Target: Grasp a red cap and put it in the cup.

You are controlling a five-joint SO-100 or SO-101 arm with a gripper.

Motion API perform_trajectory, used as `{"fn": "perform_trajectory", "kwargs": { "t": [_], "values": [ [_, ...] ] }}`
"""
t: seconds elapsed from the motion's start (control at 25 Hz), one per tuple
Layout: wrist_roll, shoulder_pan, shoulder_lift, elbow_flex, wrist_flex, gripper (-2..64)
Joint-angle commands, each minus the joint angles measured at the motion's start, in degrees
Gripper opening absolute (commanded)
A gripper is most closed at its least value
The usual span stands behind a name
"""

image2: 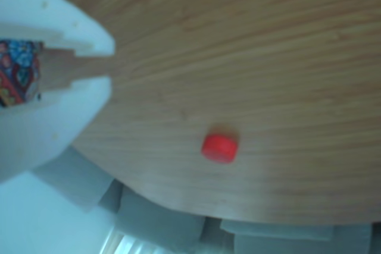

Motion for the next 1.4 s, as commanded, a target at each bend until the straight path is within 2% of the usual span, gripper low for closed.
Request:
{"fn": "perform_trajectory", "kwargs": {
  "t": [0.0,0.36,0.52,0.8,1.16,1.36],
  "values": [
    [-0.2,-0.1,0.8,-0.4,-0.4,0.4],
    [-0.2,0.2,-0.9,-1.4,-0.6,0.4],
    [0.1,0.5,-5.4,-6.2,-0.6,0.4],
    [-0.2,1.0,-19.9,-23.7,-0.6,0.4],
    [-0.3,14.6,-48.3,-50.8,0.1,0.5],
    [-0.4,16.8,-58.9,-60.2,2.2,0.6]
  ]
}}
